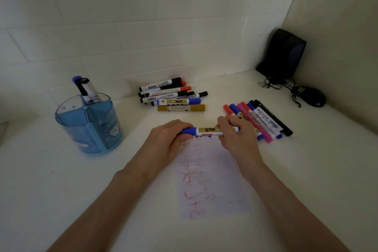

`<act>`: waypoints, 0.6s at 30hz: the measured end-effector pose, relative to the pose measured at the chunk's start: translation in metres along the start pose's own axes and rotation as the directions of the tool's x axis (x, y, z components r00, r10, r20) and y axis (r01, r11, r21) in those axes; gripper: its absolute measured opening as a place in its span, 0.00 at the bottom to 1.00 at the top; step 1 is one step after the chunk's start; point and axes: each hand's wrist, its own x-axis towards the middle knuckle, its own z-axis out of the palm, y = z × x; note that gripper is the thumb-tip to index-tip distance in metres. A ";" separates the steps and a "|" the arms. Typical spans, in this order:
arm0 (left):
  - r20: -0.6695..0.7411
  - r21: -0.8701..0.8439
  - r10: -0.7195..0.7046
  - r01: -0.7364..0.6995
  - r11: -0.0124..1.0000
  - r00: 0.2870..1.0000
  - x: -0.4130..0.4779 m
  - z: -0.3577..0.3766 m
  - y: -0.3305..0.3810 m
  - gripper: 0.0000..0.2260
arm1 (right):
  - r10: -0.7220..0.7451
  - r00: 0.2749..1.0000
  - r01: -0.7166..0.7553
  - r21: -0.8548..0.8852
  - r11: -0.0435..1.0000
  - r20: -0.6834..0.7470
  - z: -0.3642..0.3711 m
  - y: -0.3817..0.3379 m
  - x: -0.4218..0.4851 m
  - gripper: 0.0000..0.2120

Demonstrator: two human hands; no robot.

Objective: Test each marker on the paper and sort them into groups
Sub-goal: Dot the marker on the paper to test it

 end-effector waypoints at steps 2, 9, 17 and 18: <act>-0.028 0.002 0.004 -0.004 1.000 1.000 0.001 -0.001 -0.001 0.10 | -0.041 0.999 0.041 -0.021 0.999 0.014 0.001 0.001 -0.003 0.16; -0.037 -0.013 -0.011 0.011 1.000 0.999 -0.002 -0.005 0.000 0.10 | -0.113 0.993 0.116 -0.051 0.992 0.042 0.007 0.001 -0.012 0.10; -0.099 -0.275 -0.179 0.146 0.950 0.979 0.001 -0.023 -0.004 0.11 | -0.131 0.968 0.113 0.094 0.989 0.215 0.007 -0.008 -0.006 0.17; -0.123 -0.304 -0.169 0.125 0.944 0.978 0.003 -0.027 -0.003 0.10 | -0.156 0.961 0.146 0.064 0.987 0.227 0.006 -0.009 -0.006 0.16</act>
